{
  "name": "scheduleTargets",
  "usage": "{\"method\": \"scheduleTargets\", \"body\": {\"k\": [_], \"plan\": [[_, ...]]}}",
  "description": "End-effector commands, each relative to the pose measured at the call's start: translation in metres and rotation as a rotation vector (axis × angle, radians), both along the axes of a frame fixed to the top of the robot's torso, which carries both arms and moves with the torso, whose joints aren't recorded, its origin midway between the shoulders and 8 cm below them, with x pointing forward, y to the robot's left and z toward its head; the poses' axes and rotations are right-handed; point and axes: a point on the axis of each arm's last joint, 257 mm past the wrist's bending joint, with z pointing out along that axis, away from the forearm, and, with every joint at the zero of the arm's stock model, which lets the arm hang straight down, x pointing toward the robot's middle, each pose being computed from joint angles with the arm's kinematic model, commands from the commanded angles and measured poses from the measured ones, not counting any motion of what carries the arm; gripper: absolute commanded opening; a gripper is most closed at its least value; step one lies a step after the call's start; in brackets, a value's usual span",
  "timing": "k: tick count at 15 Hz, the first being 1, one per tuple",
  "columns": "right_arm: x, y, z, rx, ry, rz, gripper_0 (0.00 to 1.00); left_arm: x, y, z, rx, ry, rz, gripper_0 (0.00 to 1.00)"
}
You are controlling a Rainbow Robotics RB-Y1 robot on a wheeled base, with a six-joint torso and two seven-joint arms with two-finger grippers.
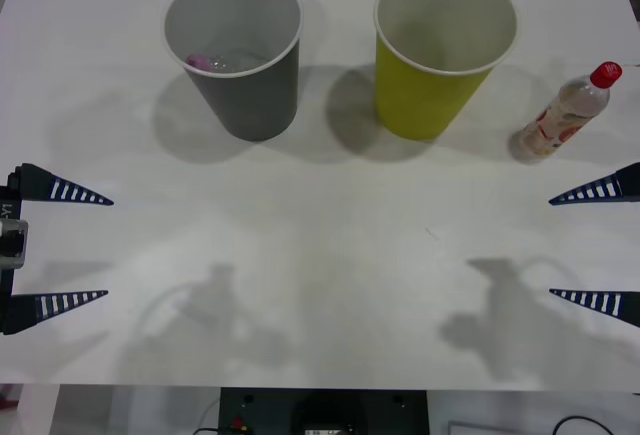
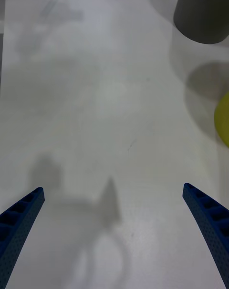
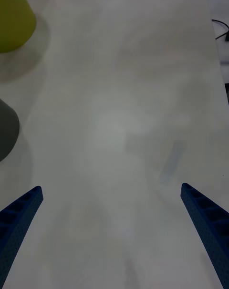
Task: Put the can into the green bin and the plastic bottle into the gray bin
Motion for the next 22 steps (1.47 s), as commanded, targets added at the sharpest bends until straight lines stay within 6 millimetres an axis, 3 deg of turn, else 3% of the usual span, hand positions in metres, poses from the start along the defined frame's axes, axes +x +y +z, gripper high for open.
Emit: {"method": "scheduleTargets", "body": {"k": [1, 2, 3, 5, 16, 22], "plan": [[0.000, 0.000, 0.000, 0.000, 0.000, 0.000, 1.00, 0.000, 0.000, 0.000, 0.000, 0.000, 0.000, 1.00], [0.000, 0.000, 0.000, 0.000, 0.000, 0.000, 1.00, 0.000, 0.000, 0.000, 0.000, 0.000, 0.000, 1.00], [-0.016, 0.009, -0.021, 0.047, 0.063, -0.005, 1.00, 0.000, 0.000, 0.000, 0.000, 0.000, 0.000, 1.00], [-0.017, 0.013, -0.018, 0.105, 0.064, -0.031, 1.00, 0.000, 0.000, 0.000, 0.000, 0.000, 0.000, 1.00], [-0.002, 0.037, -0.025, 0.278, -0.053, -0.314, 1.00, 0.000, 0.000, 0.000, 0.000, 0.000, 0.000, 1.00], [0.009, 0.035, -0.033, 0.363, -0.112, -0.542, 1.00, 0.000, 0.000, 0.000, 0.000, 0.000, 0.000, 1.00]]}}
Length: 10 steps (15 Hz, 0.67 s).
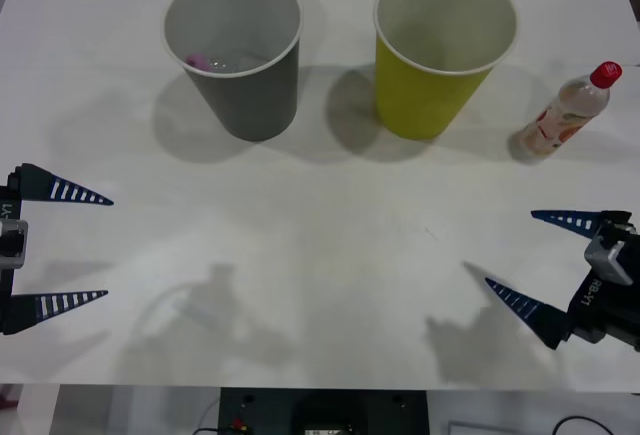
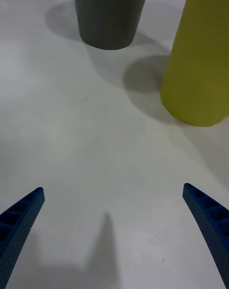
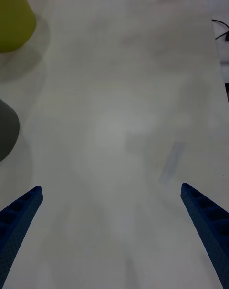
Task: Put the can into the green bin and the plastic bottle into the gray bin
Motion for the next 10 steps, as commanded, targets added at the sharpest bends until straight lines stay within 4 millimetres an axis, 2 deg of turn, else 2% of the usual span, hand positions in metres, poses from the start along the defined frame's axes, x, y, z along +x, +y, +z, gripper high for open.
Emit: {"method": "scheduleTargets", "body": {"k": [1, 5, 10], "plan": [[0.005, -0.008, -0.002, 0.033, -0.026, -0.137, 1.00, 0.000, 0.000, 0.000, 0.000, 0.000, 0.000, 1.00], [0.010, -0.022, -0.006, 0.103, -0.047, -0.310, 1.00, 0.000, 0.000, 0.000, 0.000, 0.000, 0.000, 1.00], [0.013, -0.039, -0.001, 0.296, -0.068, -0.505, 1.00, 0.000, 0.000, 0.000, 0.000, 0.000, 0.000, 1.00]]}}
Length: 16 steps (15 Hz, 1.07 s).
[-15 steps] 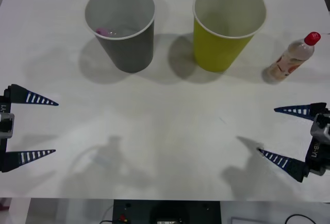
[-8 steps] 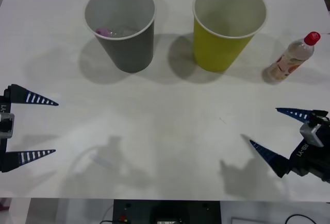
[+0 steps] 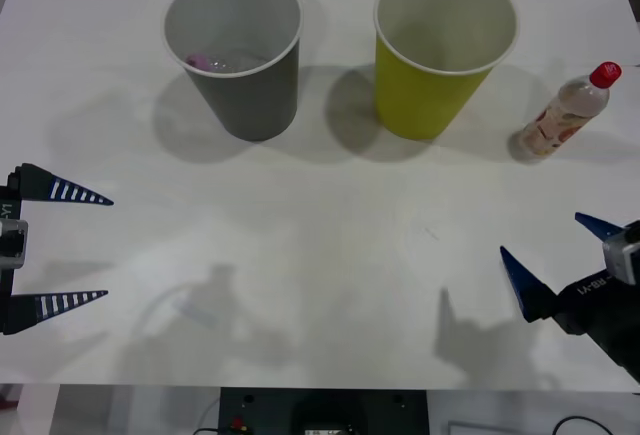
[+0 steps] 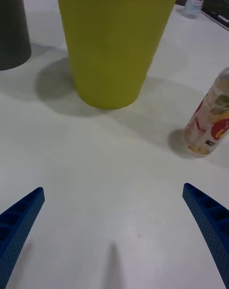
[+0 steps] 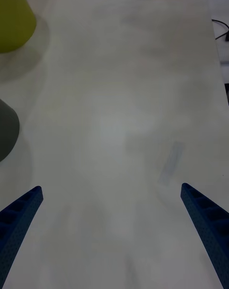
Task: Put the can into the green bin and the plastic bottle into the gray bin
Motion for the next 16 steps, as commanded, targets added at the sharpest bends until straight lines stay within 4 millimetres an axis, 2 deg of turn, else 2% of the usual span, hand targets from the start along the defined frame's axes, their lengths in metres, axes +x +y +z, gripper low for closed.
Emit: {"method": "scheduleTargets", "body": {"k": [1, 7, 10, 16], "plan": [[0.003, -0.010, 0.000, 0.088, -0.025, -0.083, 1.00, 0.000, 0.000, 0.000, 0.000, 0.000, 0.000, 1.00], [0.017, -0.046, -0.012, 0.212, -0.092, -0.190, 1.00, 0.000, 0.000, 0.000, 0.000, 0.000, 0.000, 1.00], [0.029, -0.057, -0.013, 0.262, -0.113, -0.214, 1.00, 0.000, 0.000, 0.000, 0.000, 0.000, 0.000, 1.00], [0.057, -0.086, -0.015, 0.223, -0.166, -0.264, 1.00, 0.000, 0.000, 0.000, 0.000, 0.000, 0.000, 1.00]]}}
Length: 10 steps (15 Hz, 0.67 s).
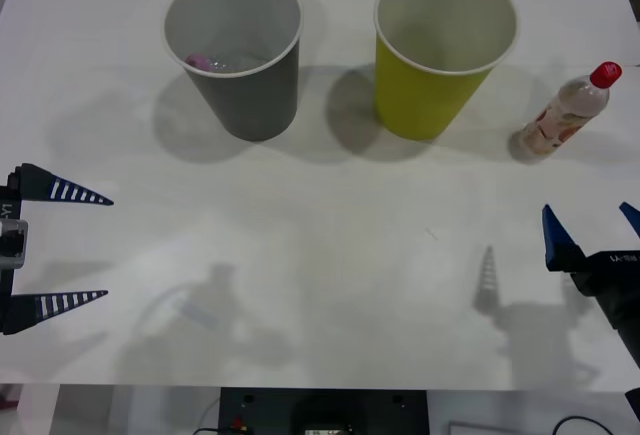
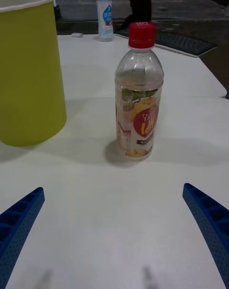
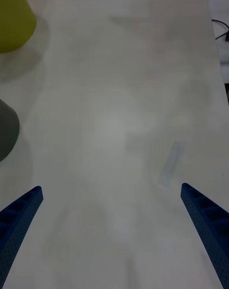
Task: Put the can into the green bin and the plastic bottle into the gray bin
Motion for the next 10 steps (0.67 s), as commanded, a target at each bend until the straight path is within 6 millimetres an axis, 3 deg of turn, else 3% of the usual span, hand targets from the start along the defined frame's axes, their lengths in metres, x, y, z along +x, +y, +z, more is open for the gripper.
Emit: {"method": "scheduleTargets", "body": {"k": [1, 10], "plan": [[0.011, -0.012, -0.002, -0.021, -0.014, -0.023, 1.00, 0.000, 0.000, 0.000, 0.000, 0.000, 0.000, 1.00], [0.055, -0.029, -0.008, -0.043, -0.051, -0.076, 1.00, 0.000, 0.000, 0.000, 0.000, 0.000, 0.000, 1.00]]}}
